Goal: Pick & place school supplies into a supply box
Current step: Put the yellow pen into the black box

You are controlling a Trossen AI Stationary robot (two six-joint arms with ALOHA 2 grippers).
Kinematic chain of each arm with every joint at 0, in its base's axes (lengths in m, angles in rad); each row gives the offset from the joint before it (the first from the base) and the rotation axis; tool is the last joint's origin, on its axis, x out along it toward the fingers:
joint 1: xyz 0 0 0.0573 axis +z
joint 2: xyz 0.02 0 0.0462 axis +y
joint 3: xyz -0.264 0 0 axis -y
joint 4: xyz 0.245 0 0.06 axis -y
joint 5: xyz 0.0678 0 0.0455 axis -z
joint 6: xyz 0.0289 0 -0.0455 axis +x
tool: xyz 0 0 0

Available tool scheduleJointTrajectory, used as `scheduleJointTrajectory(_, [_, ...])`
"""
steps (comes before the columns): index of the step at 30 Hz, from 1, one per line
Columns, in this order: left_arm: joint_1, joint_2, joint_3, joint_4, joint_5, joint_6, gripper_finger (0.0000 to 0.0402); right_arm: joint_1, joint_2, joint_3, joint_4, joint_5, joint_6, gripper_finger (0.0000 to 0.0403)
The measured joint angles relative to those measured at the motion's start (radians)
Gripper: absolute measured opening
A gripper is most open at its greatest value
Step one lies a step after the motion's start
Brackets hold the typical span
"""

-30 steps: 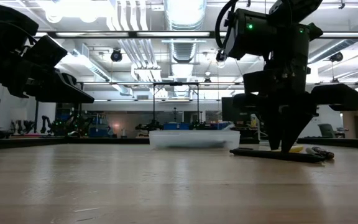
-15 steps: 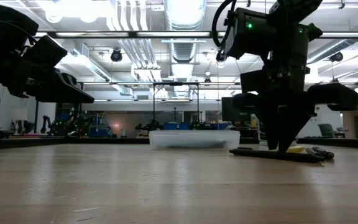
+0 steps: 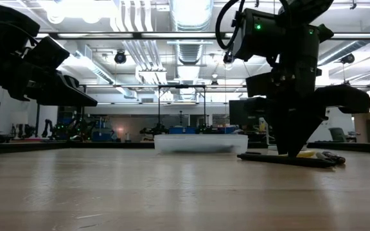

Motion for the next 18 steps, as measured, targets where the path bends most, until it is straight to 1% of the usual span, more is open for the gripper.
scheduleJointTrajectory(2, [0.0, 0.0, 0.0, 0.0, 0.0, 0.0, 0.0052, 0.0, 0.0, 0.0, -0.002, -0.001, 0.03, 0.0068])
scheduleJointTrajectory(8, [0.0, 0.0, 0.0, 0.0, 0.0, 0.0, 0.0052, 0.0, 0.0, 0.0, -0.003, -0.002, 0.024, 0.0068])
scheduleJointTrajectory(18, [0.0, 0.0, 0.0, 0.0, 0.0, 0.0, 0.0052, -0.012, 0.0, -0.012, 0.001, 0.003, -0.077, 0.0068])
